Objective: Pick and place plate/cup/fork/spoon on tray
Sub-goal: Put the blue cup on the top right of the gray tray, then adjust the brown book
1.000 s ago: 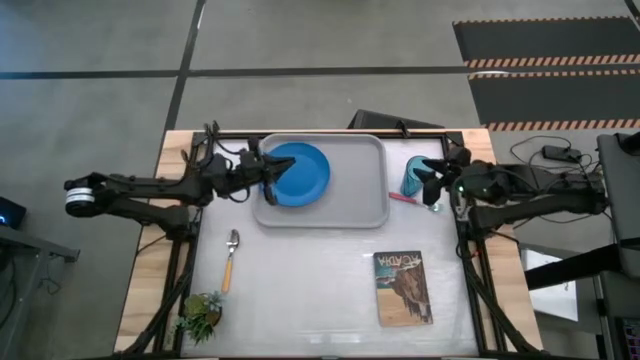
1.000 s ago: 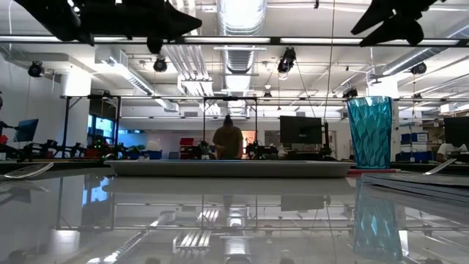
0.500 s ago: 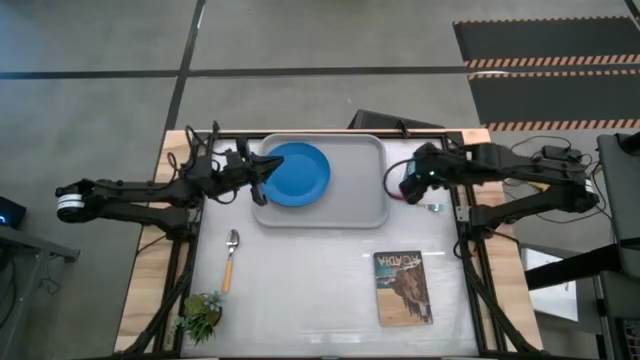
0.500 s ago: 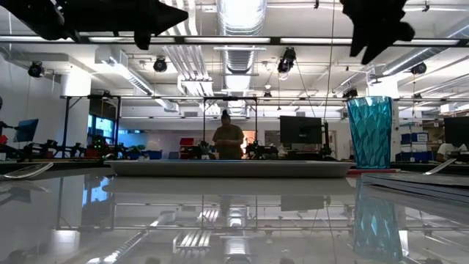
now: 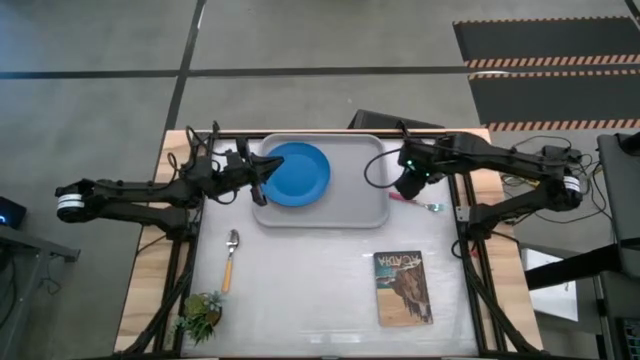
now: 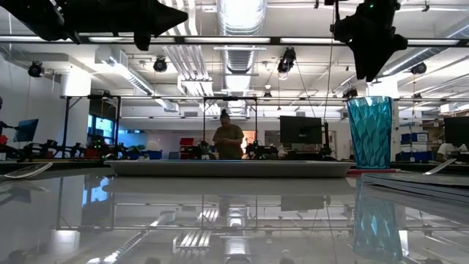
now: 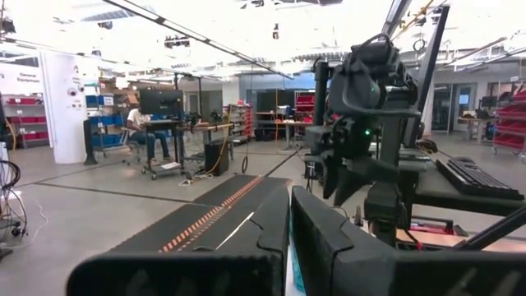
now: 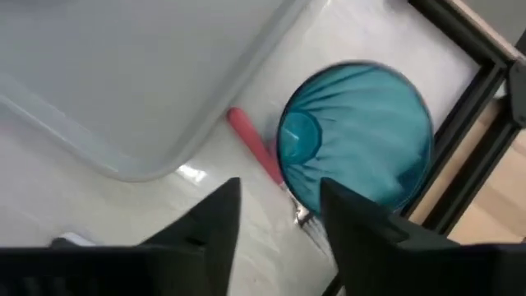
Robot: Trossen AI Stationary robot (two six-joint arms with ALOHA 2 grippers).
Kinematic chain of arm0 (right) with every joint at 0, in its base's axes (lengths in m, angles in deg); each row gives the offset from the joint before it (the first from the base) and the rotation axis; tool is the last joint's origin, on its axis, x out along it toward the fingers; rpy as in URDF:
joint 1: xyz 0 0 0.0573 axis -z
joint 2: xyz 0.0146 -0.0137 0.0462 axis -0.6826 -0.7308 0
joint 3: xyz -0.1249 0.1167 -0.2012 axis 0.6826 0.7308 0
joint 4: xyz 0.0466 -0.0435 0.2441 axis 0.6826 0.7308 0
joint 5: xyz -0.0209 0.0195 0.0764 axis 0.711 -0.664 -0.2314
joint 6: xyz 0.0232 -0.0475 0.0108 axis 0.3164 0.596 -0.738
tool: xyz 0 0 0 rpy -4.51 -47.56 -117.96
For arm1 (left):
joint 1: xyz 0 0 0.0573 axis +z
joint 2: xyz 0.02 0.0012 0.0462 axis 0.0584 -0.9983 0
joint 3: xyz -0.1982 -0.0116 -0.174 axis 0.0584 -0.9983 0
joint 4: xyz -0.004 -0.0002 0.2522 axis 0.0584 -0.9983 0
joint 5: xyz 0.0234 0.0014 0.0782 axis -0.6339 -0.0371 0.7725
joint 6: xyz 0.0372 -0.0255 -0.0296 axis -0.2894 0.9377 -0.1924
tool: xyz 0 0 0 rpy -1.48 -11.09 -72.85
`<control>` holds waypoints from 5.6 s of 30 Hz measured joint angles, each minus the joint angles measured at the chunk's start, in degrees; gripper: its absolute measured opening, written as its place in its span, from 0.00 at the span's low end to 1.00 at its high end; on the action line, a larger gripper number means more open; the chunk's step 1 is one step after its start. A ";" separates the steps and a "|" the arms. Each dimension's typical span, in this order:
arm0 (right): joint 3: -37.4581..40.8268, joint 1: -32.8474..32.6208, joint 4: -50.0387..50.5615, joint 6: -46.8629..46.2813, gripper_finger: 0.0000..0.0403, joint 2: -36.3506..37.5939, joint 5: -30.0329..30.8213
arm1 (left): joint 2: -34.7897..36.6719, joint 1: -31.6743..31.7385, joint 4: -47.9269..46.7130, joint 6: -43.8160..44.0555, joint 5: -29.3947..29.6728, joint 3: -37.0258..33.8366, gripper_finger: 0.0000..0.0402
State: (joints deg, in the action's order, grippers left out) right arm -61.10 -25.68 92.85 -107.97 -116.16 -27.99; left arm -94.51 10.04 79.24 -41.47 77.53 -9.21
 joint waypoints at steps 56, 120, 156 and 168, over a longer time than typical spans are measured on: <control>3.39 3.31 -10.17 7.29 0.02 -3.44 1.04 | 0.09 0.00 0.04 -0.02 0.00 0.00 0.00; -30.69 13.96 -12.95 35.06 0.39 -36.74 -6.71 | 0.11 -0.02 0.00 -0.50 -0.02 0.00 0.00; 7.14 -26.60 -25.04 -4.03 0.11 -10.71 -10.61 | 0.07 0.02 -0.02 0.05 0.02 -1.07 0.00; 15.19 -47.18 -31.89 -37.08 0.07 -10.84 -13.34 | 0.04 0.02 0.02 0.82 0.04 -3.13 0.00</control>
State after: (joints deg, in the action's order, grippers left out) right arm -45.91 -72.85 60.96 -145.05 -127.00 -41.33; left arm -94.46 10.06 79.26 -40.64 77.57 -12.34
